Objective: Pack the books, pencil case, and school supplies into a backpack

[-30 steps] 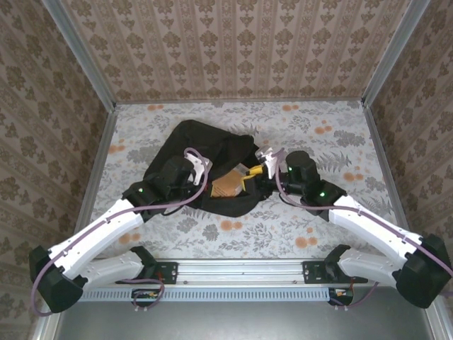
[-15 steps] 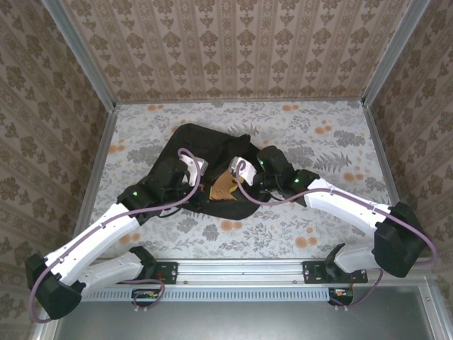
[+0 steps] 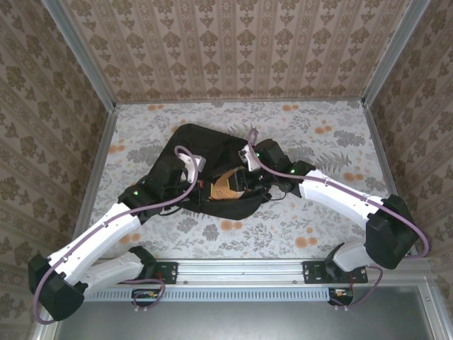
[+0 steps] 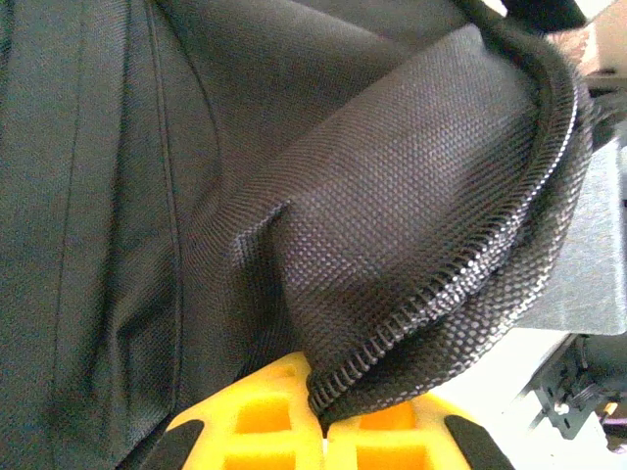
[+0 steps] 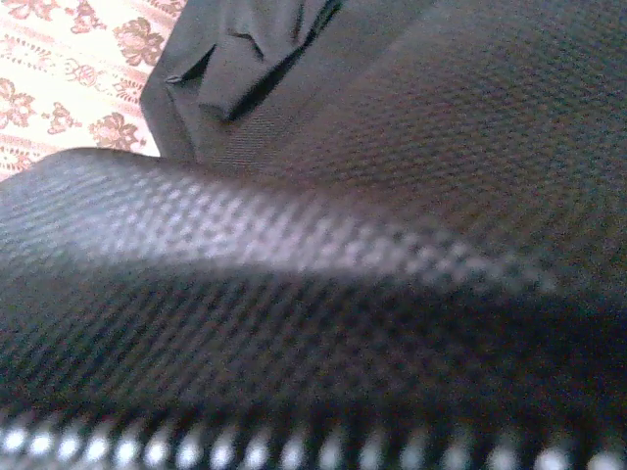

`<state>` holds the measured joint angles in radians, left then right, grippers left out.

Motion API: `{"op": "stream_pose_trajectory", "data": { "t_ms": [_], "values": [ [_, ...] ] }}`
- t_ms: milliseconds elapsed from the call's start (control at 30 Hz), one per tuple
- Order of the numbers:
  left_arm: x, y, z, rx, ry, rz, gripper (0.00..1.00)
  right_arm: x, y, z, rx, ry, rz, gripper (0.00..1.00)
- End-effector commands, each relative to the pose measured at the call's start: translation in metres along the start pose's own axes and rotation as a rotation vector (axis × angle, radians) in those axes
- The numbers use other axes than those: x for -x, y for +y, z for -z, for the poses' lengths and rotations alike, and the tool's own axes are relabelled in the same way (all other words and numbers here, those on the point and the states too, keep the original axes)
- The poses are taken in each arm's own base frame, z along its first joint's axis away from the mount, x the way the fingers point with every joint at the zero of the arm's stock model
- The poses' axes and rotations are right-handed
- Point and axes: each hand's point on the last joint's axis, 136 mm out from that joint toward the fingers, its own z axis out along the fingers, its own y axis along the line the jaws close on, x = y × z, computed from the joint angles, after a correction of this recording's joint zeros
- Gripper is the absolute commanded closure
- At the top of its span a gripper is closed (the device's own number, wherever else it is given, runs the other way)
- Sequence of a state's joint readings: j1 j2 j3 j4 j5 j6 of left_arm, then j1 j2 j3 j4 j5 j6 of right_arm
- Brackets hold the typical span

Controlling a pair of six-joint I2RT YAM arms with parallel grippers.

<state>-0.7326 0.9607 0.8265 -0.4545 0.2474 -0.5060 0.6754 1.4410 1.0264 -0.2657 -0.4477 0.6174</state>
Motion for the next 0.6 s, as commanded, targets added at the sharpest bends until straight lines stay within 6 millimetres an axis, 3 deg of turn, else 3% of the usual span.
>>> {"op": "stream_pose_trajectory", "data": {
  "t_ms": [0, 267, 567],
  "values": [
    [0.012, -0.012, 0.001, -0.066, -0.037, 0.02, 1.0, -0.015, -0.006, -0.014, -0.04, 0.093, -0.158, 0.58],
    [0.011, -0.011, 0.002, -0.068, -0.038, 0.036, 1.0, -0.032, 0.001, -0.046, -0.022, 0.207, -0.139, 0.54],
    [0.01, -0.011, -0.003, -0.071, -0.027, 0.047, 1.0, -0.042, 0.032, -0.05, 0.116, 0.253, -0.141, 0.52]
  ]
}}
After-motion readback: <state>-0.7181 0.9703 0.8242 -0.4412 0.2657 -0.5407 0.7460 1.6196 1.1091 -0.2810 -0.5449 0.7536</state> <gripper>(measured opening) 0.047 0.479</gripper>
